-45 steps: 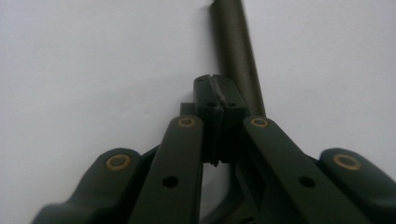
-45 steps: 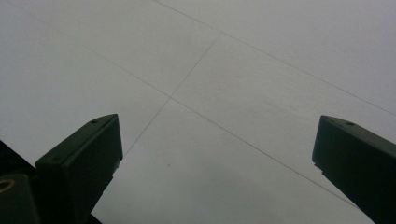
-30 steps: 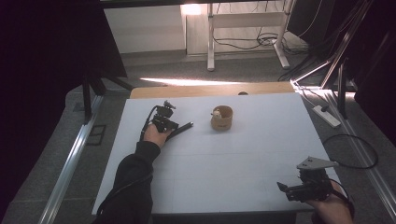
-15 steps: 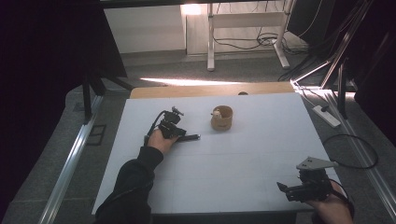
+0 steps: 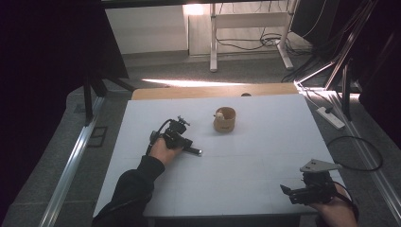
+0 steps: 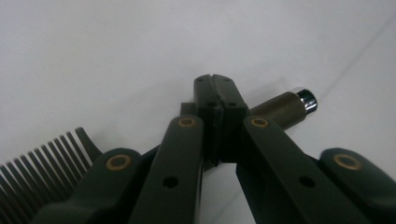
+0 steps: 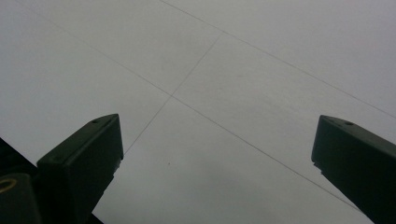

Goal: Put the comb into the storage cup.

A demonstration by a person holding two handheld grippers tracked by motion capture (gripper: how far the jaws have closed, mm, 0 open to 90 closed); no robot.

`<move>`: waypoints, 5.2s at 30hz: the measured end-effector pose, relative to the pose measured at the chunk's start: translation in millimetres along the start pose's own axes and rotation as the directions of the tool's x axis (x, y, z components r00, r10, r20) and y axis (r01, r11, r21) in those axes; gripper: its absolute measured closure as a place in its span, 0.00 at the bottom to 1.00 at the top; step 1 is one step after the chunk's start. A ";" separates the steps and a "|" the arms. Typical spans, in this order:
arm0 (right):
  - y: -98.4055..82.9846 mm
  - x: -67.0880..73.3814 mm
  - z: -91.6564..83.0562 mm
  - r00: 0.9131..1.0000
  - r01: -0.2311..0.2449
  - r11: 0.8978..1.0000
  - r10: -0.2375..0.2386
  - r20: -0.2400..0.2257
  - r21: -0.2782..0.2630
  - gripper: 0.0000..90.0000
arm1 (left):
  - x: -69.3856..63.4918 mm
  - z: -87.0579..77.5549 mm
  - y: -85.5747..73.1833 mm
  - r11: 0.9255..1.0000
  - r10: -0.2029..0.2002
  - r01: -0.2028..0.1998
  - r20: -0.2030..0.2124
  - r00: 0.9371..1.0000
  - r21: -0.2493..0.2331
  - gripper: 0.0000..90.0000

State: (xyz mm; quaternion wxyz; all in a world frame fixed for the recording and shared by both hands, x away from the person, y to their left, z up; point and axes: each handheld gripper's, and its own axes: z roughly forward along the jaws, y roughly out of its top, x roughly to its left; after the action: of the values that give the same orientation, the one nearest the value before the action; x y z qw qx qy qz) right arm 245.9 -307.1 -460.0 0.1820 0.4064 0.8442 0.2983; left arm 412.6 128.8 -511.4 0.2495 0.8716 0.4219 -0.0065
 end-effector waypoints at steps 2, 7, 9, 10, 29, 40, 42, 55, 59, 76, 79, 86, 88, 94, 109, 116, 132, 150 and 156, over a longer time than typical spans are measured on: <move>0.0 0.2 -0.1 1.000 0.000 1.000 0.000 0.001 0.000 0.03 | -2.7 -1.1 -3.8 1.000 0.003 -0.003 0.004 1.000 0.003 0.98; 0.1 0.4 -0.1 1.000 0.003 1.000 -0.003 0.002 0.002 0.03 | -11.3 -5.8 -15.5 0.999 0.025 -0.026 0.010 1.000 0.029 0.98; 0.1 0.6 0.0 1.000 0.004 1.000 -0.004 0.003 0.001 0.03 | -14.1 -7.8 -20.6 0.999 0.026 -0.027 0.018 1.000 0.033 0.98; 0.1 0.7 0.0 1.000 0.005 1.000 -0.005 0.003 0.002 0.03 | -15.2 -8.9 -23.1 0.999 0.026 -0.027 0.021 0.999 0.036 0.98; 0.5 1.8 0.6 1.000 0.016 1.000 -0.016 0.006 0.005 0.03 | -23.9 -27.1 -70.7 0.993 -0.009 0.004 0.044 0.999 0.122 0.98; 1.3 2.3 1.4 1.000 0.022 1.000 -0.022 0.006 0.008 0.03 | -10.0 -44.1 -98.7 0.990 -0.070 0.069 0.006 0.998 0.126 0.98; 1.4 2.3 1.4 1.000 0.023 1.000 -0.023 0.006 0.009 0.03 | -7.8 -47.6 -102.6 0.989 -0.080 0.080 -0.003 0.997 0.122 0.98; 1.9 2.9 2.3 1.000 0.028 1.000 -0.028 0.008 0.014 0.03 | -11.8 -61.0 -105.6 0.997 -0.061 0.061 -0.010 0.998 0.047 0.95; 1.9 2.9 2.2 1.000 0.029 1.000 -0.029 0.009 0.012 0.03 | -19.4 -69.1 -106.6 1.000 -0.028 0.028 -0.031 0.999 0.013 0.91; 1.9 3.4 2.0 0.999 0.033 0.999 -0.033 0.011 0.009 0.03 | -13.1 -88.7 -112.7 0.994 -0.053 0.039 -0.133 0.990 -0.102 0.31; 2.0 3.4 1.9 0.999 0.033 0.999 -0.033 0.011 0.008 0.03 | -9.9 -91.4 -113.7 0.993 -0.062 0.046 -0.139 0.988 -0.110 0.21; 2.0 3.1 1.7 0.999 0.031 0.999 -0.031 0.009 0.006 0.03 | -7.0 -89.7 -113.5 0.996 -0.057 0.047 -0.130 0.990 -0.076 0.02; 2.0 3.0 1.7 1.000 0.030 1.000 -0.030 0.009 0.006 0.03 | -6.9 -87.7 -112.2 0.997 -0.052 0.045 -0.132 0.990 -0.059 0.00; 2.0 3.2 1.9 0.999 0.031 0.999 -0.031 0.009 0.009 0.03 | -8.3 -82.6 -105.9 0.999 -0.037 0.033 -0.129 0.991 -0.036 0.00; 2.1 3.2 2.3 0.999 0.034 0.999 -0.034 0.007 0.013 0.03 | -2.4 -65.6 -104.7 1.000 -0.022 0.023 -0.156 0.987 0.006 0.00; 2.2 3.3 2.4 0.999 0.036 0.999 -0.036 0.006 0.015 0.03 | -1.2 -52.5 -102.0 0.999 -0.007 0.014 -0.173 0.985 0.035 0.00; 2.3 3.6 2.8 0.999 0.038 0.999 -0.038 0.005 0.018 0.03 | -1.1 -30.6 -100.5 0.993 0.022 0.000 -0.184 0.983 0.118 0.00; 2.3 4.0 3.0 0.999 0.042 0.999 -0.042 0.006 0.021 0.03 | -3.9 -36.7 -97.9 0.991 -0.001 0.027 -0.193 0.981 0.129 0.17; 2.4 4.3 3.2 0.999 0.045 0.999 -0.045 0.006 0.023 0.03 | -5.8 -41.1 -97.8 0.992 -0.005 0.029 -0.196 0.981 0.122 0.36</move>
State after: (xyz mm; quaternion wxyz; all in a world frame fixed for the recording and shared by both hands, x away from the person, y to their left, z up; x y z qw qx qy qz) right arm 246.5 -301.4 -461.2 0.1866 0.3904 0.8559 0.2832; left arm 328.4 193.5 -516.2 0.1522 0.8782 0.4507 0.0504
